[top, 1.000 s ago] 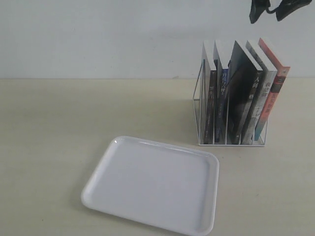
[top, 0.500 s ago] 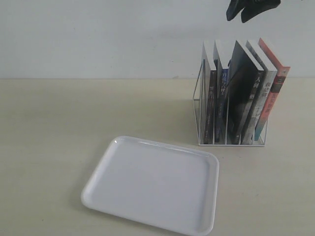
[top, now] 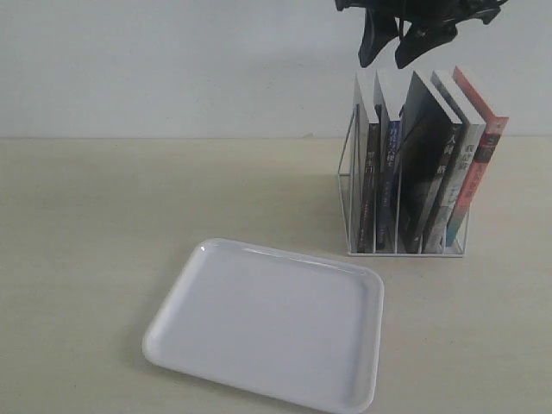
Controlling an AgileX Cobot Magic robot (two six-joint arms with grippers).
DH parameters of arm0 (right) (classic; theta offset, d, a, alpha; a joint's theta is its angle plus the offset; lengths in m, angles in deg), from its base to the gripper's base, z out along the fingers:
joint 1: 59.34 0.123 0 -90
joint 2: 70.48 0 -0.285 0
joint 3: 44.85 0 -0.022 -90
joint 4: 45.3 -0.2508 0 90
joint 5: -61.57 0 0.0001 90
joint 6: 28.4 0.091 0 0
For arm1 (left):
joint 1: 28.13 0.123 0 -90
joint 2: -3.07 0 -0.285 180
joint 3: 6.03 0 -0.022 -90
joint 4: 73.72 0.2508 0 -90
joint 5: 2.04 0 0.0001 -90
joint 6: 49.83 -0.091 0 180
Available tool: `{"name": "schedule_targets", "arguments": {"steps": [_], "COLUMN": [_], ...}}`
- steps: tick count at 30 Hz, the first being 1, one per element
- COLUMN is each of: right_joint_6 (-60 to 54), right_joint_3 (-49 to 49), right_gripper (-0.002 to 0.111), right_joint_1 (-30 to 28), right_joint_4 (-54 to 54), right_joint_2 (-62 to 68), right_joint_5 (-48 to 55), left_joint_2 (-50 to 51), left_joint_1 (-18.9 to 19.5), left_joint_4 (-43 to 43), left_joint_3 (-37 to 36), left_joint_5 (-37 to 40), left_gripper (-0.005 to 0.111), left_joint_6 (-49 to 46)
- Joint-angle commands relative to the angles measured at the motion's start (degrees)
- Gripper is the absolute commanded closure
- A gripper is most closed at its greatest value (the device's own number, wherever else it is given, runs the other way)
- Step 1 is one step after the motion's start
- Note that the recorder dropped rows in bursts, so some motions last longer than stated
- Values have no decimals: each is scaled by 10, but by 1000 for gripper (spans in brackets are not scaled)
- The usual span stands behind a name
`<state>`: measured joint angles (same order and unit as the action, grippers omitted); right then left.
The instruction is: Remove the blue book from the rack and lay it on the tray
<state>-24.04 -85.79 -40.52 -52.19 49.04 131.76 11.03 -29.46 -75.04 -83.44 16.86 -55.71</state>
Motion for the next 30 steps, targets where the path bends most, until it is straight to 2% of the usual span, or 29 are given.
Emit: {"name": "schedule_targets", "arguments": {"steps": [1, 30], "right_joint_6": [26, 62], "right_joint_3": [-3, -3], "right_gripper": [62, 62], "right_joint_1": [1, 1], "right_joint_4": [39, 75], "right_joint_2": [-2, 49], "right_joint_5": [-2, -2], "left_joint_2": [-2, -2], "left_joint_1": [1, 1], "left_joint_4": [-1, -1], "left_joint_3": [2, 2], "left_joint_5": [-9, -9], "left_gripper": [102, 102], "left_joint_6": [-1, -1]}}
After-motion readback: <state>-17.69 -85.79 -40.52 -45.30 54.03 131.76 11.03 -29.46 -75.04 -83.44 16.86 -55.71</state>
